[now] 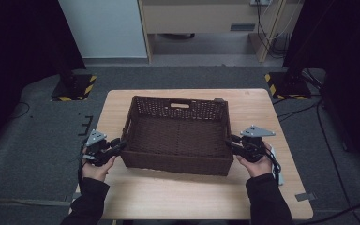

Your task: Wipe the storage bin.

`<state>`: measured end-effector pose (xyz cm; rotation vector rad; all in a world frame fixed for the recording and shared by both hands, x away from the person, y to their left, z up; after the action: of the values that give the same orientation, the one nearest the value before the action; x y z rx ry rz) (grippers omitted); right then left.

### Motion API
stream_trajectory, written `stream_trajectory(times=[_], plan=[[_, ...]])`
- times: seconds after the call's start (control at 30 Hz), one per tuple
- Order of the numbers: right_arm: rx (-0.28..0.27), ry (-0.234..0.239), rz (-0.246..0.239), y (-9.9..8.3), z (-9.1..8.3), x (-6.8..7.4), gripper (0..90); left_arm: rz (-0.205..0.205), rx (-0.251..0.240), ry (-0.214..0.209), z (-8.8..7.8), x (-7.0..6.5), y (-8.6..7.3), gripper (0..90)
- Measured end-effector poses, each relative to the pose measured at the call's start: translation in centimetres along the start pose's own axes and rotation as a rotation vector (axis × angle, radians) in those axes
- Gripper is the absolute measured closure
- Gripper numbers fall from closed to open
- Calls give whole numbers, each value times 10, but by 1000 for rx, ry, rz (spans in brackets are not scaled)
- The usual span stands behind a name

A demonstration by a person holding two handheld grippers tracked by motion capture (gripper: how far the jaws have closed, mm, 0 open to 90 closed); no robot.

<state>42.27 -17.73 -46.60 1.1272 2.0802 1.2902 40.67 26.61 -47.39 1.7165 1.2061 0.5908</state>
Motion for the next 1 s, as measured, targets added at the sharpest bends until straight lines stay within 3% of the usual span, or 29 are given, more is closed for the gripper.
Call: stream_trajectory(times=[0.17, 0.33, 0.43, 0.6, 0.7, 0.93, 1.0], plan=[[-28, -2, -16, 7, 1, -1, 595, -14, 9, 7, 4, 3, 1, 709], [-55, -44, -15, 10, 10, -6, 551, -6, 18, 39, 11, 7, 4, 731], [-60, -65, -7, 10, 16, -10, 564, -10, 13, 43, 14, 10, 5, 737], [-44, -52, -5, 7, 19, -8, 631, -14, -3, 10, 8, 8, 5, 641], [-32, -55, 8, 6, 17, -6, 640, -12, -25, 6, 4, 6, 5, 630], [-2, -18, 3, 4, 3, 1, 632, -18, -15, 38, 7, 11, 7, 735], [-25, -29, -7, 8, 3, -1, 589, -16, -1, 36, 10, 12, 8, 766]])
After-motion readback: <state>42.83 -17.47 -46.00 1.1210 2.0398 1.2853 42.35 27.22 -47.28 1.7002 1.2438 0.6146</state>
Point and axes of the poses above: each handheld gripper's, and its own axes: z roughly forward along the jaws, y roughly out of its top, x roughly to its left, the point moved 5 cm from there along z, roughly forward along the jaws, and after that the axes turned 5 degrees about -x, right-handed, at the moved point
